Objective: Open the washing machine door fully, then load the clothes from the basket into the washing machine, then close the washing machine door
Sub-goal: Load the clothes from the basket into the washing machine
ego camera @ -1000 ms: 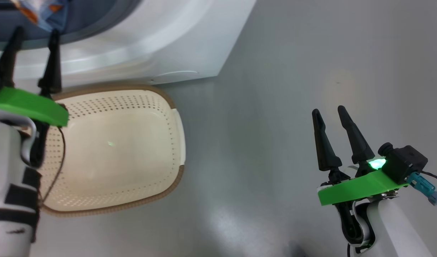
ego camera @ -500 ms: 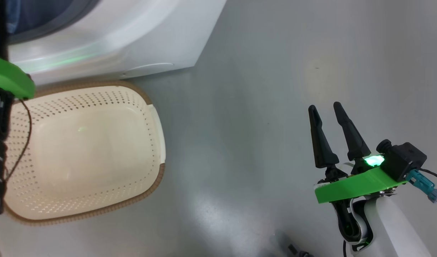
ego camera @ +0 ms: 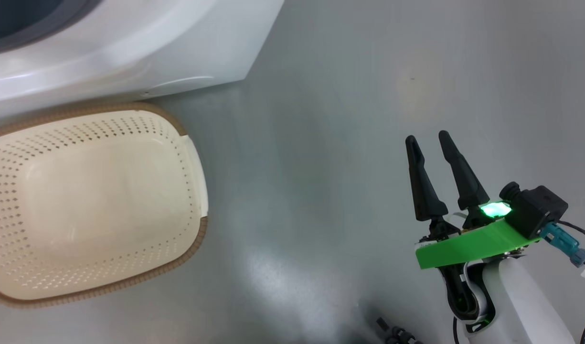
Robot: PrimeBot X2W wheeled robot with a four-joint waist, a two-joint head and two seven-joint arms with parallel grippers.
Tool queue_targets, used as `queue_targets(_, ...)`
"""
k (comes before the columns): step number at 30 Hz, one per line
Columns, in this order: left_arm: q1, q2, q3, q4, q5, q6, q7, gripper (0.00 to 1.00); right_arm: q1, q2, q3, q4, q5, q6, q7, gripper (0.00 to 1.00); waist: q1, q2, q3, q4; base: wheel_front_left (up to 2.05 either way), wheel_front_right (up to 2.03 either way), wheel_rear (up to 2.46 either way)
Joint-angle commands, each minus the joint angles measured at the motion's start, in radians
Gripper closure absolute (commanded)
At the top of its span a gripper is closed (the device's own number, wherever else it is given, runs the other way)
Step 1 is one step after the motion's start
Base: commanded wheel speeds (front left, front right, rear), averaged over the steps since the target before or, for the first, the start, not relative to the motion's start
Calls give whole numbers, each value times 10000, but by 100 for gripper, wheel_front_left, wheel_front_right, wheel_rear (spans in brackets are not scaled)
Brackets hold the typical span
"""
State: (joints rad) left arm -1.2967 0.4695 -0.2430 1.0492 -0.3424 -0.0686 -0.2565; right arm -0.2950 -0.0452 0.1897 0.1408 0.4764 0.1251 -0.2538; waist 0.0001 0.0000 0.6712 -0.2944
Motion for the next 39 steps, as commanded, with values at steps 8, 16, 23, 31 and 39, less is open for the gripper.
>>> queue_targets(8,-589,744,90,602,497,474,-53,100,30,-51,381,-245,170,56,-80,0,-1,0,105,-366,0,0,0)
queue_targets(16,-1009,693,-249,1871,631,328,357,73,200,-51,500,-223,233,56,-80,0,-1,0,-30,-536,0,0,0)
queue_targets(23,-975,567,-363,2180,538,177,545,0,223,-51,477,-188,235,56,-80,0,-1,0,-249,-457,0,0,0)
queue_targets(31,-579,102,-246,2239,171,-58,111,0,243,-51,409,-81,42,56,-80,0,-1,0,-780,-148,0,0,0)
queue_targets(39,459,-320,203,1340,-310,-229,-47,0,408,-51,254,42,-280,56,-80,0,-1,0,-1477,248,0,0,0)
